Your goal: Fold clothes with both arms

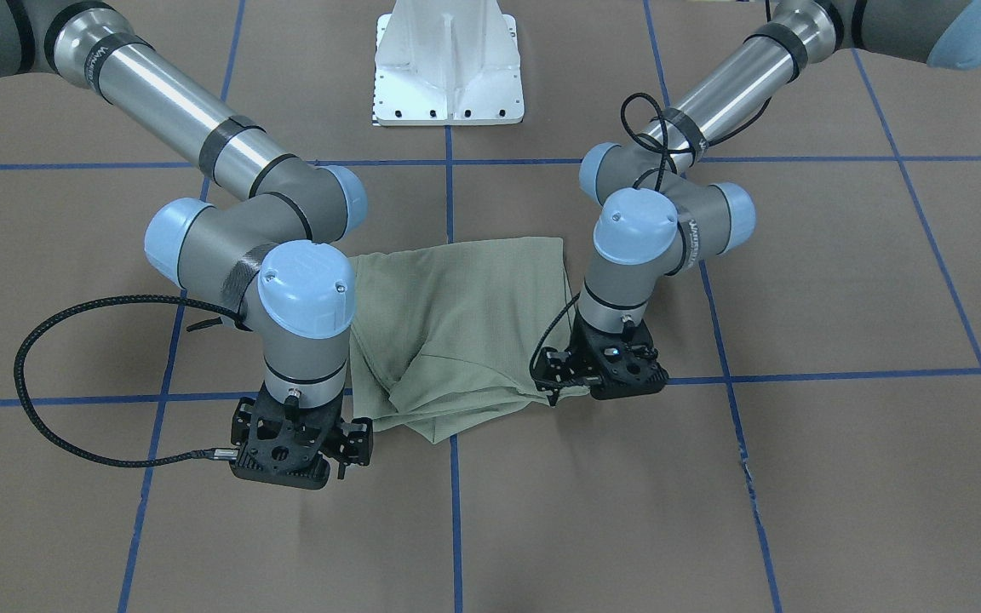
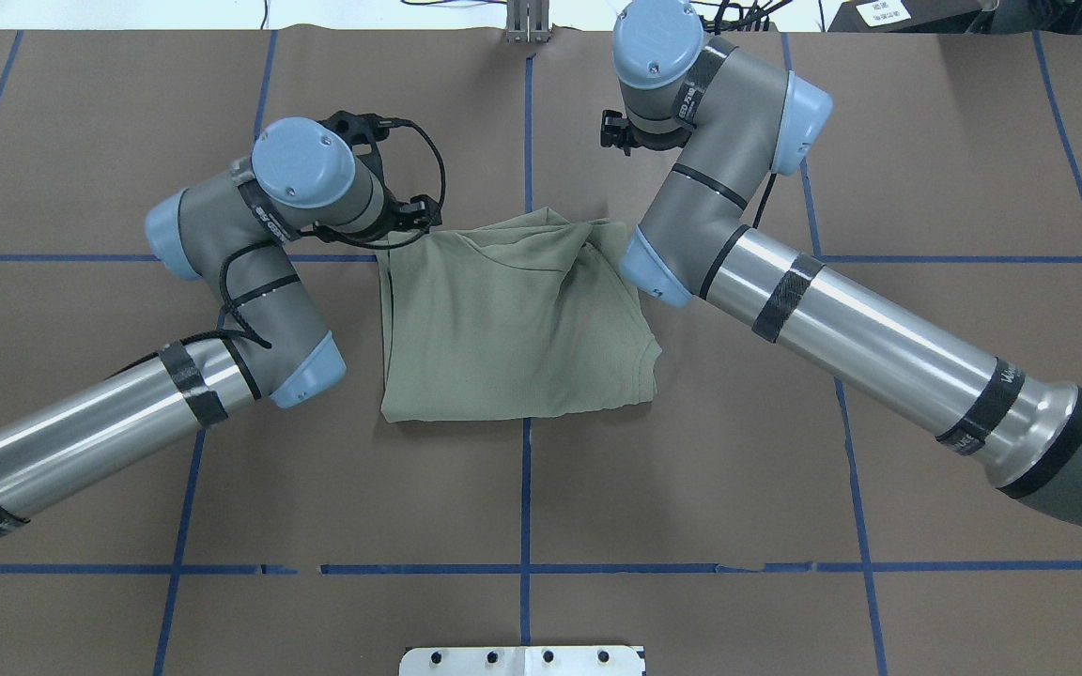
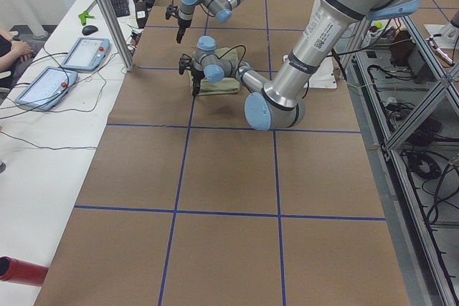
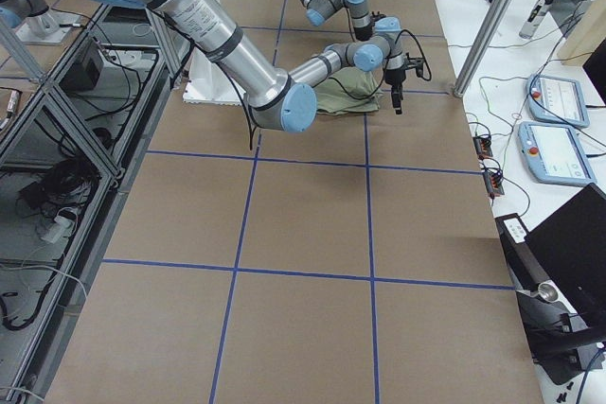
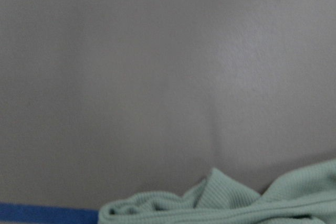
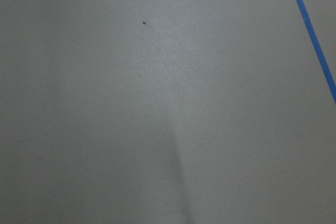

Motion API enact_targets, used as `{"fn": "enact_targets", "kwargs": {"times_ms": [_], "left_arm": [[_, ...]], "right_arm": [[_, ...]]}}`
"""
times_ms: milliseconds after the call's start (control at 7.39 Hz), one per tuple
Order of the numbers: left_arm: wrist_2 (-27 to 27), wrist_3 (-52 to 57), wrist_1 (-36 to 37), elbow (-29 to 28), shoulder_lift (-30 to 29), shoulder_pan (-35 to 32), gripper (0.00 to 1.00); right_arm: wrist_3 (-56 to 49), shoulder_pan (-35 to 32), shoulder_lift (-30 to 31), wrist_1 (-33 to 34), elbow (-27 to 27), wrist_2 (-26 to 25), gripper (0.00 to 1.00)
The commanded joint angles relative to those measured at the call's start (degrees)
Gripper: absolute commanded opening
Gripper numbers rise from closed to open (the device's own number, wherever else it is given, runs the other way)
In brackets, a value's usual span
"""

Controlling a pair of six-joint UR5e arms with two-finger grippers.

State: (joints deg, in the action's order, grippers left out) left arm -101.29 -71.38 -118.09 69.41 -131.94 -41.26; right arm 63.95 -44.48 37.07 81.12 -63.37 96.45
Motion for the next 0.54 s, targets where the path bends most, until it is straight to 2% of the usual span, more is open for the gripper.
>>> {"fn": "enact_targets", "kwargs": {"times_ms": [0, 271, 406], "left_arm": [[0.3, 0.7, -0.3, -4.7, -0.2, -4.4, 1.00], [0.0, 6.8, -0.6, -4.4, -0.8, -6.8, 1.00], [-2.4, 10.8, -0.6, -4.4, -0.8, -8.1, 1.00]], "right_arm": [[-0.1, 0.0, 0.3, 0.0, 0.0, 0.1, 1.00], [-0.3, 0.0, 0.4, 0.0, 0.0, 0.9, 1.00], [-2.1, -0.8, 0.4, 0.1, 0.0, 3.5, 1.00]]}}
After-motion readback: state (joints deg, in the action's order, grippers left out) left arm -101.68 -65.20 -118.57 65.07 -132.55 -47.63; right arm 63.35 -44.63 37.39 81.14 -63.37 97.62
